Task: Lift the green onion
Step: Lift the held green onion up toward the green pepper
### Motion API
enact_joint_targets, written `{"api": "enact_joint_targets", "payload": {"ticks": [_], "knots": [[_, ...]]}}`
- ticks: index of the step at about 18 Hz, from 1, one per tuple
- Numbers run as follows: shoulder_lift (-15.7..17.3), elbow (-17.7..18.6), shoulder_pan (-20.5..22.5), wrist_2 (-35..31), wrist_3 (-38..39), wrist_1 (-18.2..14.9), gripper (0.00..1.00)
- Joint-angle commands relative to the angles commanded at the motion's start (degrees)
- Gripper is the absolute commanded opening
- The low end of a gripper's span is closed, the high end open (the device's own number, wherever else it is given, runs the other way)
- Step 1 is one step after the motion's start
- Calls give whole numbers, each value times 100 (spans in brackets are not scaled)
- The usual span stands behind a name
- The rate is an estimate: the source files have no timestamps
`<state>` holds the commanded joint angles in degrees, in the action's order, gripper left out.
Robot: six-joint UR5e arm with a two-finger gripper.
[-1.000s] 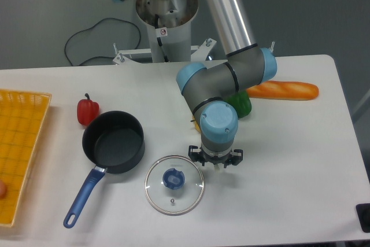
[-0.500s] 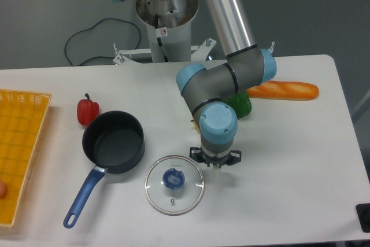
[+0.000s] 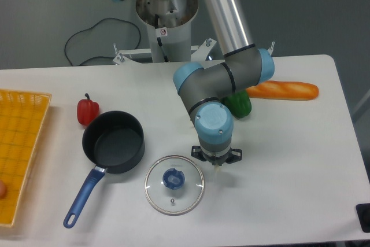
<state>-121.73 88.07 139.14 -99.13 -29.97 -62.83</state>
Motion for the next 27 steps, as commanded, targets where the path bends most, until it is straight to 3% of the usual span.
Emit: {"api": "enact_joint_targets", "payload": {"ticks": [8, 12, 15, 27], "knots": [[281, -35, -220, -53, 79, -475, 26], [466, -114, -282, -45, 149, -958, 26], [492, -114, -343, -53, 272, -1029, 17], [756, -228, -334, -10, 290, -1346, 10]]}}
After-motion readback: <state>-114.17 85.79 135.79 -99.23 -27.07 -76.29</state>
